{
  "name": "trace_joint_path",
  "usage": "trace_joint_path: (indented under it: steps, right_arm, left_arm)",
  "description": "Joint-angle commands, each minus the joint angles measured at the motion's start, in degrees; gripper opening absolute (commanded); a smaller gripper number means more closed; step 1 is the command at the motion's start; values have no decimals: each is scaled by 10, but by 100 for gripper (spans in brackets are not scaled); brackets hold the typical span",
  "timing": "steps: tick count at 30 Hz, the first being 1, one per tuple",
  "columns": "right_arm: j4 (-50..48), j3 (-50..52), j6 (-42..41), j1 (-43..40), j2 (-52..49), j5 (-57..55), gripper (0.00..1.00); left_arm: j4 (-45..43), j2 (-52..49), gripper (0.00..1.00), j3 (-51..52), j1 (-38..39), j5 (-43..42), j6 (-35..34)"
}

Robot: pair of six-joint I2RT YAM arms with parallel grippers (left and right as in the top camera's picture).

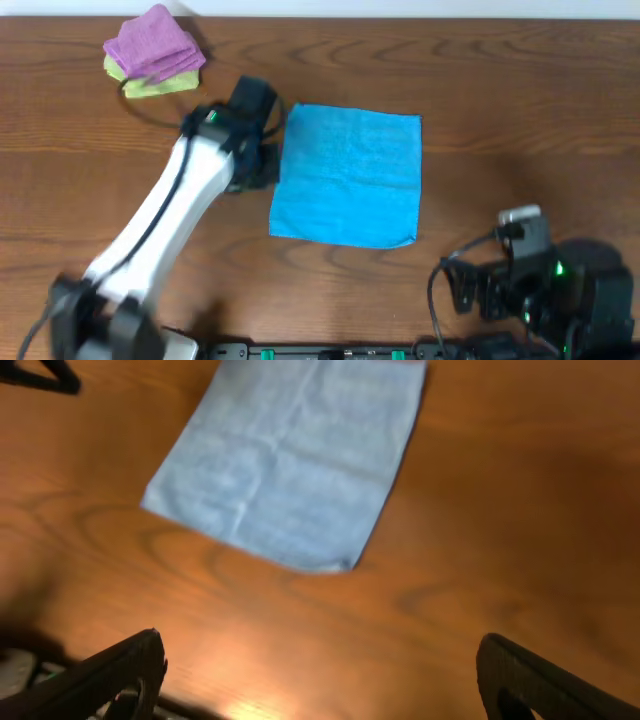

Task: Fold the cloth
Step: 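Release the flattened cloth and pull both grippers back toward the front, then move both grippers to the near corners of the blue cloth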

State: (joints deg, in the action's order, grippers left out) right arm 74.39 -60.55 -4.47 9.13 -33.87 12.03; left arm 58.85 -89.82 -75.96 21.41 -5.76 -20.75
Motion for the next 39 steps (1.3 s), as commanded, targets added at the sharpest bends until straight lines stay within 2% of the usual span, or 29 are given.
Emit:
trace_joint_path:
  steps: [1, 6, 10, 13, 14, 17, 21, 27, 32, 39]
  right_arm:
    - [0, 37, -60, -1, 35, 39, 99]
    - [-17, 80, -69, -1, 42, 61, 99]
    - [-66, 125, -78, -1, 41, 94, 99]
    - [-90, 159, -80, -1, 38, 124, 99]
    - [-94, 171, -86, -1, 37, 129, 99]
    - [-100, 205, -88, -1, 35, 138, 99]
    - [-142, 251, -94, -1, 35, 184, 99]
    - [-177, 293, -114, -1, 35, 219, 99]
    - [-181, 294, -116, -1, 31, 230, 99]
    - [-235, 297, -206, -1, 13, 256, 99]
  left_arm:
    - [-13, 107, 6, 85, -3, -45, 9]
    - [-45, 239, 6, 216, -4, -57, -5]
    - [-143, 284, 7, 318, -17, -140, -31]
    - [-211, 279, 33, 381, -44, -207, -55]
    - [-229, 275, 37, 398, -57, -232, -57]
    - [-246, 266, 70, 423, -91, -260, -57]
    - [-255, 259, 95, 424, -116, -280, -54]
    - [-283, 253, 95, 424, -116, -324, -54]
    - [-315, 253, 95, 425, -116, -327, -64]
    - [-348, 253, 95, 425, -116, -326, -91]
